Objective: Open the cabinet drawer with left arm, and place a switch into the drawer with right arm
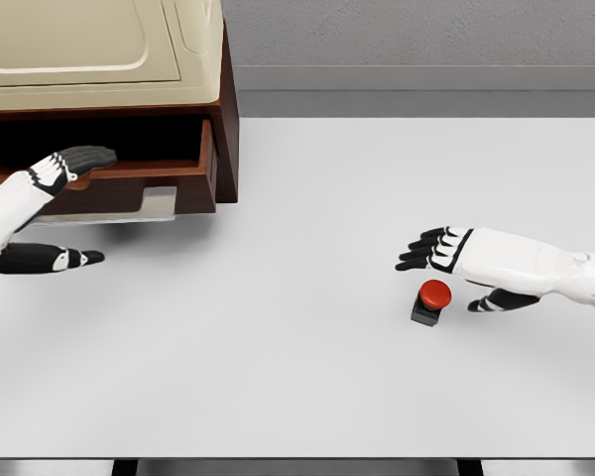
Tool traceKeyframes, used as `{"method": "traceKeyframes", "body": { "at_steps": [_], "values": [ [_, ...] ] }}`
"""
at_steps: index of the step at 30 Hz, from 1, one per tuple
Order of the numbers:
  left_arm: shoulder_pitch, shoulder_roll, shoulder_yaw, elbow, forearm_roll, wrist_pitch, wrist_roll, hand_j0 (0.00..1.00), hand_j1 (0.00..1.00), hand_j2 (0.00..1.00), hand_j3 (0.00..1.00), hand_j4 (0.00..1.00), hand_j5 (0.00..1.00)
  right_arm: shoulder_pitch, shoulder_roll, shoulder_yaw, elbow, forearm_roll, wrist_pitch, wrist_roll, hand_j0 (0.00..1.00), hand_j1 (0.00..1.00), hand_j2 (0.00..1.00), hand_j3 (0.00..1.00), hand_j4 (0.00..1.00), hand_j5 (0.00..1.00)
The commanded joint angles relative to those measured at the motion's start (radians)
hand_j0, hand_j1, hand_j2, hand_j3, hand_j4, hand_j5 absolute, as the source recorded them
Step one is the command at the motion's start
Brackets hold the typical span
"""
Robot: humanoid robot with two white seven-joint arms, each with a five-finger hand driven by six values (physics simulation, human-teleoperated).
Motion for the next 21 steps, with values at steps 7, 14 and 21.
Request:
{"method": "traceKeyframes", "body": {
  "at_steps": [7,14,21],
  "values": [
    [0.006,-0.066,0.015,0.000,0.045,0.003,0.000,1.00,1.00,1.00,1.00,1.00,1.00,0.002,-0.014,0.025,0.000,-0.008,0.002,0.000,1.00,1.00,1.00,1.00,1.00,1.00],
    [0.008,-0.078,0.015,0.000,0.058,0.003,0.000,1.00,1.00,1.00,1.00,1.00,1.00,0.000,-0.001,0.050,0.000,-0.006,0.002,0.000,0.96,0.96,0.96,0.96,0.96,0.96],
    [0.008,-0.082,0.015,0.000,0.058,0.003,0.000,1.00,1.00,1.00,1.00,1.00,1.00,-0.002,0.012,0.051,0.000,-0.001,0.002,0.000,0.75,0.75,0.75,0.75,0.75,0.75]
  ]
}}
